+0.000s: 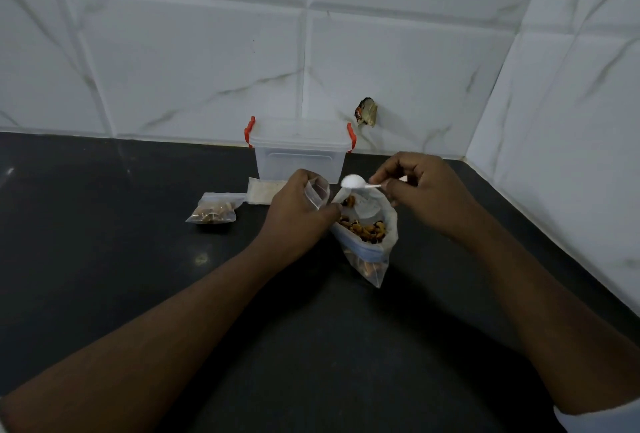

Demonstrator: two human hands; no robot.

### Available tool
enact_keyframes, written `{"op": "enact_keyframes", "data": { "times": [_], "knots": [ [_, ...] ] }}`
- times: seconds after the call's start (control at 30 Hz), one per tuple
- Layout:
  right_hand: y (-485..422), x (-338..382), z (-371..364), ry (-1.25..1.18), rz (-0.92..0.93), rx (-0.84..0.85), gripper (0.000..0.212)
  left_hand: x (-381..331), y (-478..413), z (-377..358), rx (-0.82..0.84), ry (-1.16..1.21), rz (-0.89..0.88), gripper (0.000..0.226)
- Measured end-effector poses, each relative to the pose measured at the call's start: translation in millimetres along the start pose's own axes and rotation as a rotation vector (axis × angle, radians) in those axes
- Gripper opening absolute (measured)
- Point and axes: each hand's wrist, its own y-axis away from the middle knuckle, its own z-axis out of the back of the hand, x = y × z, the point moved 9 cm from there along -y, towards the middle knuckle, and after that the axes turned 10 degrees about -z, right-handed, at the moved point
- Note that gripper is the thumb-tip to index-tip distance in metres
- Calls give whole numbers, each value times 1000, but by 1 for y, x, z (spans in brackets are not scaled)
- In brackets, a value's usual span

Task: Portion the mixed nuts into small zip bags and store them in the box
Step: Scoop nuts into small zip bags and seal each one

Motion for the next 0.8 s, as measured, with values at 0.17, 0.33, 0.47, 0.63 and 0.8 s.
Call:
{"op": "enact_keyframes", "data": {
  "times": [0.17,0.33,0.47,0.63,0.8],
  "knots": [
    [0,-19,-19,521,-9,178,24,3,2,0,-3,48,32,48],
    [3,0,-22,437,76,121,21,-18,5,7,-97,207,-43,50],
    [20,39,-43,25,92,180,38,-16,6,-1,-36,387,25,54],
    [26,54,-63,98,203,73,11,-5,5,-8,-24,492,148,86],
    [28,58,-56,123,256,8,9,9,1,24,-253,453,266,79]
  ]
}}
